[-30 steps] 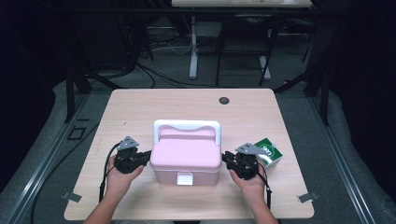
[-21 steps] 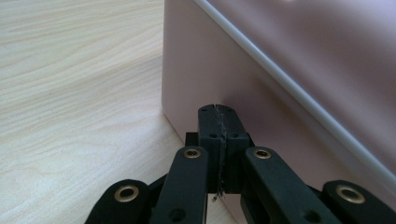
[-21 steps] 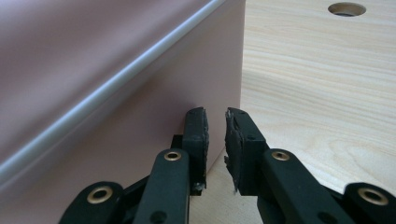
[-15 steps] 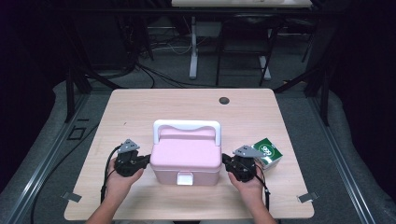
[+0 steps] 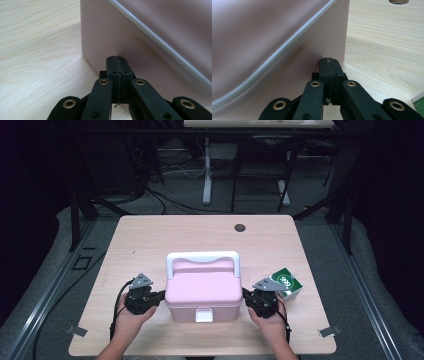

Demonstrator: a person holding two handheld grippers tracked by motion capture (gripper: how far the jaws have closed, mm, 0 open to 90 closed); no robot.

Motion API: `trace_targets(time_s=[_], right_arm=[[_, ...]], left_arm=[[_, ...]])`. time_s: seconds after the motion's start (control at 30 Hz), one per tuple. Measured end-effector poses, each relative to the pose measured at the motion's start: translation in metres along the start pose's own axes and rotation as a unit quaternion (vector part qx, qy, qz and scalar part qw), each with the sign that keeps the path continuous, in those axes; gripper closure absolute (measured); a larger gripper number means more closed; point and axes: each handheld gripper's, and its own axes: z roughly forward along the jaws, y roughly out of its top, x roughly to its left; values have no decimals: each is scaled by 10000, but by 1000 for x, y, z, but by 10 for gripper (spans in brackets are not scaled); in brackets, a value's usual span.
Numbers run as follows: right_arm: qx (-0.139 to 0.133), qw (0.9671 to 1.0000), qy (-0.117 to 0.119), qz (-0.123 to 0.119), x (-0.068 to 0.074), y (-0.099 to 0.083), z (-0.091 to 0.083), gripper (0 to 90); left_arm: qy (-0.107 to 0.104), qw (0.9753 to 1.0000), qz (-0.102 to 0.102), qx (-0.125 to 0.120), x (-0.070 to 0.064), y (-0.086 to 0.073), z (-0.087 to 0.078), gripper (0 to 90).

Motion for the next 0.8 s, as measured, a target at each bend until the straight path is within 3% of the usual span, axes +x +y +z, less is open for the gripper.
trace_targets(time_s=[0.17, 0.33, 0.67, 0.8], right_arm=[[20, 10000, 92, 28, 6, -2, -2, 900], [53, 10000, 2, -40, 13, -3, -4, 900], [12, 9999, 143, -55, 10, -4, -3, 900], [10, 9999, 64, -82, 11, -4, -3, 900]], left_arm=[[64, 9999, 56, 65, 1, -2, -5, 900], [2, 10000, 0, 53, 4, -3, -7, 899], [-69, 9999, -52, 72, 7, -5, -5, 898], [-80, 9999, -94, 60, 7, -5, -5, 897]])
